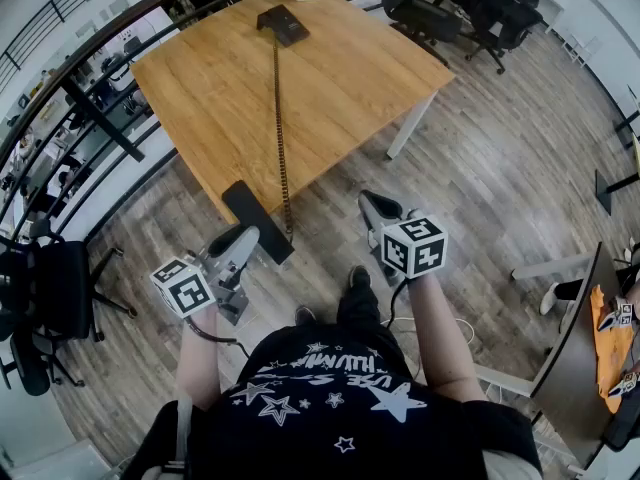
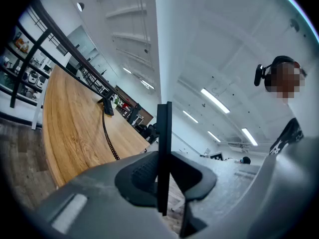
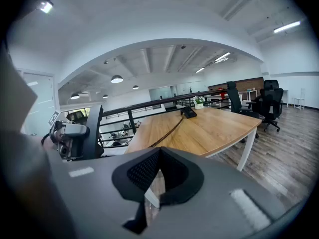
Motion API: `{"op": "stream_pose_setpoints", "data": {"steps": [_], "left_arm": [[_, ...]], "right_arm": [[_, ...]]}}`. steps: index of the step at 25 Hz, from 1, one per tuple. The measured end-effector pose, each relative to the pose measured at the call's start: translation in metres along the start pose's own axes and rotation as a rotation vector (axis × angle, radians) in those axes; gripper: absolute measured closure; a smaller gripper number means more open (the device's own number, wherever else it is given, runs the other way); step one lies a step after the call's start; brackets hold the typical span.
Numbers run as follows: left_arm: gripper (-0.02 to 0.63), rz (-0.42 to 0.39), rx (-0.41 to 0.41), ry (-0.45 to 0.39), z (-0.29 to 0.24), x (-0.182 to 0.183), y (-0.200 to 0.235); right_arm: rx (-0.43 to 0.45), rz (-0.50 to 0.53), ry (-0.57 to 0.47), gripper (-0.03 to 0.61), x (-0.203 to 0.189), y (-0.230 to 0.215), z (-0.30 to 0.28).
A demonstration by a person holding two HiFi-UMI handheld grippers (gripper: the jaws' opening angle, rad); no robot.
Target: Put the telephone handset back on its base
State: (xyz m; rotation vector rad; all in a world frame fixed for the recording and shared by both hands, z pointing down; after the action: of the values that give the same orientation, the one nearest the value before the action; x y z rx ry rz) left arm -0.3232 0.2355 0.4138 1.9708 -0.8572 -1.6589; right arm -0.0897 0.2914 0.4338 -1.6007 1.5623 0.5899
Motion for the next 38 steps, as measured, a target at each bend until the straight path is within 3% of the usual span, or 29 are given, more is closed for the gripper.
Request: {"op": "stream_pose_setpoints", "data": {"steps": [14,21,30,38], "left_arm": [[0.535,-0.001,-0.019,-0.01,0.015,-0.012,-0.009],[0.535,0.011,0.006,-0.004,0.016,-0.014,0.0],[0.535,0.054,0.026,-0.018,-0.011,-0.005,0.01],[0.535,0.078,0.083,-0.065,-0.064,0.027,0.03]], "right_arm": [[0.014,0.013,0.002,0.58,-0.012,0.024,0.005],[-0.04,-0.018,-0.005,0.58,-0.016,0.017,0.01],[-0.01,-0.064,-0.003,0.579,-0.01,-0.025,-0.006],[0.068,-0.031,0.018,0.578,0.026,-0.084,-0.043]]}}
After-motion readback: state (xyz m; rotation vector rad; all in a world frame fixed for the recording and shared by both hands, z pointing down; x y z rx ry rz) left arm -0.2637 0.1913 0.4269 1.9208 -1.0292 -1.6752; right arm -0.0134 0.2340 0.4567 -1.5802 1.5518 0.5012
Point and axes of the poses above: the fingertips, and each gripper's own axes: z backward along the fingers, y to its left, x out of its top, the point moved 2 cm from there along z, backward along the fingers, and after that the axes turned 11 degrees about y, right-handed, at the moved point
